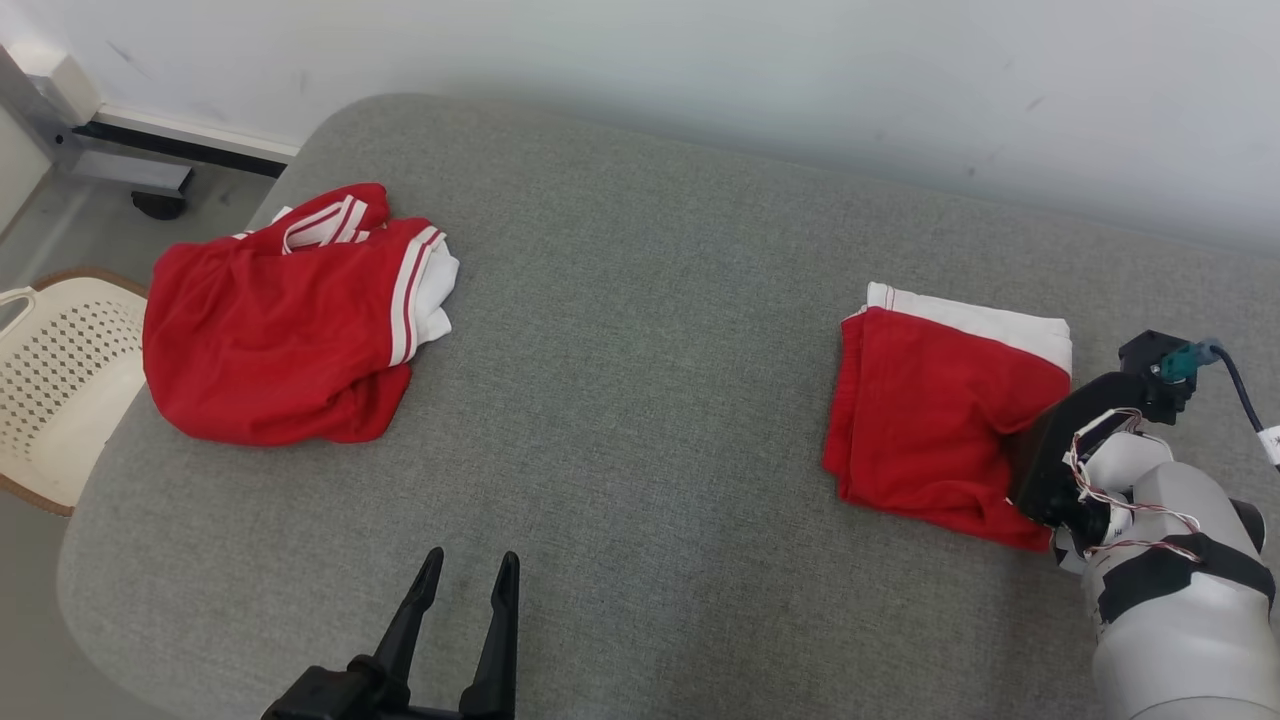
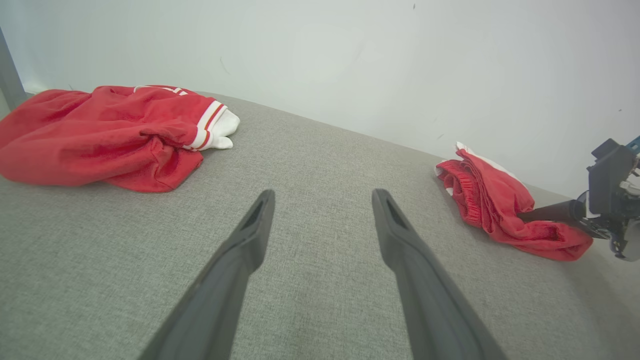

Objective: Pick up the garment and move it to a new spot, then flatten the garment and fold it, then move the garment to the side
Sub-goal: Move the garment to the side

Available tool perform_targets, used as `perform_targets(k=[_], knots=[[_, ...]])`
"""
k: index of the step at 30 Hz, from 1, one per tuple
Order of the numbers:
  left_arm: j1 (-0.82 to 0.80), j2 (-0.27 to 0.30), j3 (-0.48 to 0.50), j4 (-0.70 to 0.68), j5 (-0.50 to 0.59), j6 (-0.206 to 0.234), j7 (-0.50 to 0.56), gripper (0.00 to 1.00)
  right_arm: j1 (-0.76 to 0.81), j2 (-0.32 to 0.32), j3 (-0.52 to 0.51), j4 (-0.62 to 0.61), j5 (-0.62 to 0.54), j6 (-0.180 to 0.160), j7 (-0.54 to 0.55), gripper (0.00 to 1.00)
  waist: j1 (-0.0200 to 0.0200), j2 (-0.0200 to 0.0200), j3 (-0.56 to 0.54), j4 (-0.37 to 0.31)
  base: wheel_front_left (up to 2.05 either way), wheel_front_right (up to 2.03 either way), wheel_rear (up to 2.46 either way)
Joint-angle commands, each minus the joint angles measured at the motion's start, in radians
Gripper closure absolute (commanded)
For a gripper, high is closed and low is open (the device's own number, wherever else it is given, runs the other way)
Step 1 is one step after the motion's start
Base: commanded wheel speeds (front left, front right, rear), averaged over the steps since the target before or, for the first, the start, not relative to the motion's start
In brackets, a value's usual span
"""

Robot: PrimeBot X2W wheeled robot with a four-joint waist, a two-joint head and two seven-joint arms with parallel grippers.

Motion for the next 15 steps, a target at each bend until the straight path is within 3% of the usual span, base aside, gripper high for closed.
perform_targets(k=[1,3,4,15], knots=[[0.000,-0.003,-0.001,0.001,0.004,-0.001,-0.003,0.00,0.019,0.009,-0.006,0.037,-0.015,-0.002,0.008,0.15,-0.0001,0.0000,-0.002,0.002,0.00,0.00,0.00],[0.006,-0.003,0.002,-0.001,0.004,-0.001,-0.003,0.00,0.013,0.011,-0.014,0.066,-0.043,-0.002,-0.001,0.67,-0.0001,0.0000,-0.004,-0.003,0.00,0.00,0.00],[0.011,-0.003,0.006,-0.004,0.006,-0.001,-0.003,0.00,0.006,0.009,-0.020,0.082,-0.066,-0.002,-0.016,0.97,-0.0001,0.0000,-0.006,-0.016,0.00,0.00,0.00],[-0.005,0.017,0.023,-0.034,0.016,-0.001,-0.003,0.00,-0.012,-0.001,-0.009,0.055,-0.162,-0.003,-0.072,1.00,-0.0001,0.0000,0.002,-0.174,0.00,0.00,0.00]])
